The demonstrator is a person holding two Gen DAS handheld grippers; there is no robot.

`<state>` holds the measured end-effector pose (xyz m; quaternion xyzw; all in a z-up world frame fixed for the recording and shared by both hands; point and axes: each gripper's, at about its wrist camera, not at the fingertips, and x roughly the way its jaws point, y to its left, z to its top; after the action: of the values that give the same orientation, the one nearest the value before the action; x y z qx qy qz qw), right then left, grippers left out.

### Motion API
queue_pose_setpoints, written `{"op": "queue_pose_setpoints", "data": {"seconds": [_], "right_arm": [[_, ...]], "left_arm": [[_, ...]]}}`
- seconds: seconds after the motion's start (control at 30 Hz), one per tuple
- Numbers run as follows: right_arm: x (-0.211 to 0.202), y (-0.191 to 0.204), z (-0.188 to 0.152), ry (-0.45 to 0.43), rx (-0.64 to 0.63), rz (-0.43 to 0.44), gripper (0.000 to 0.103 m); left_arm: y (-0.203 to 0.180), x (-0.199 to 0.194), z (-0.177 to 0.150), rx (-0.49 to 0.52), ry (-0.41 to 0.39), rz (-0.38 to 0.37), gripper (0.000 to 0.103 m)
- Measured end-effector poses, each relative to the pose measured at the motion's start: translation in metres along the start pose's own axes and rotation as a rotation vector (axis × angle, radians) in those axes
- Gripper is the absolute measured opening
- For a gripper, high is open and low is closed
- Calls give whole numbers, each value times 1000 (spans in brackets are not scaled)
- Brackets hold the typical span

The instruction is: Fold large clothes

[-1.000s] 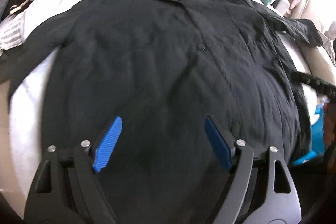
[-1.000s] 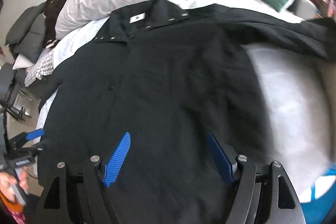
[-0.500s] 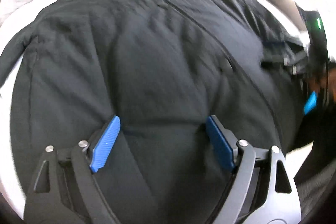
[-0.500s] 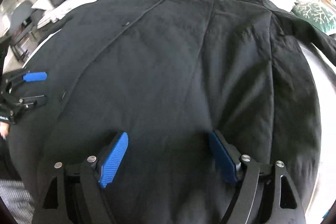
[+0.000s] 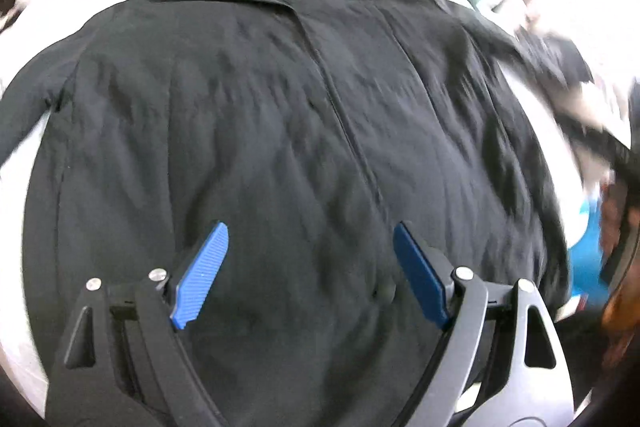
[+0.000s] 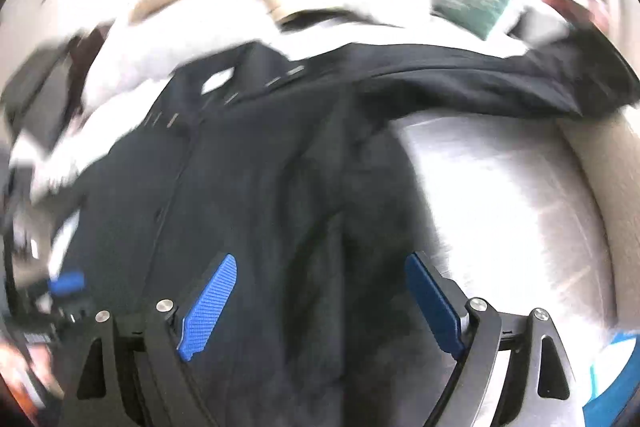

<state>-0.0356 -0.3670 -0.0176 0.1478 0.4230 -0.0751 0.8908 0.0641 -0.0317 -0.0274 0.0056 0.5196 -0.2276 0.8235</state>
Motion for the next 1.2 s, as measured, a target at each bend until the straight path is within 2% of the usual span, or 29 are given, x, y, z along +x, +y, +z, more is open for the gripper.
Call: {"op": "queue_pose_setpoints", "data": {"seconds": [0.1,0.17,0.23,0.3,0.4,0.5,0.6,0.63,0.67,0.7,0.73,0.77,0.8,0.97,1.1,1.2], "right_arm": [[4,-41,25,-12,131,-60,89],[6,-62,37,-33,221,-88,89],[6,-97,50,-64,347,-72,89],[14,-130,64,-97,465,-15,89],[21,-162,81,-148,562,57,89],[29,-187,101,-213,656,53,89],[39,-197,114,-253,734,12,88],[42,-201,118,-267,766,4,82],[43,-204,123,-282,793,-1,63],[42,-205,128,-296,801,-11,53],[39,-204,135,-306,794,-31,30],[38,-202,143,-304,785,-48,18],[35,-197,152,-308,762,-56,14],[-5,-152,191,-390,571,-67,10],[-26,-81,221,-444,367,-31,10],[-24,-22,238,-437,199,18,10]], "left_arm": [[16,10,16,-161,3,-26,85],[21,16,22,-229,5,-29,85],[25,21,28,-267,-4,-22,85],[30,25,33,-291,-22,13,85],[35,26,38,-313,-36,36,85],[37,24,45,-304,-53,51,85],[39,22,51,-287,-69,74,85],[41,22,54,-284,-74,78,85],[43,21,56,-283,-77,78,85],[44,20,57,-281,-79,79,85],[46,18,59,-279,-87,78,85],[47,16,61,-275,-93,79,85],[48,15,62,-271,-98,82,85],[50,6,69,-251,-130,89,85],[52,2,72,-262,-141,67,85],[53,-2,73,-267,-150,64,85]]}}
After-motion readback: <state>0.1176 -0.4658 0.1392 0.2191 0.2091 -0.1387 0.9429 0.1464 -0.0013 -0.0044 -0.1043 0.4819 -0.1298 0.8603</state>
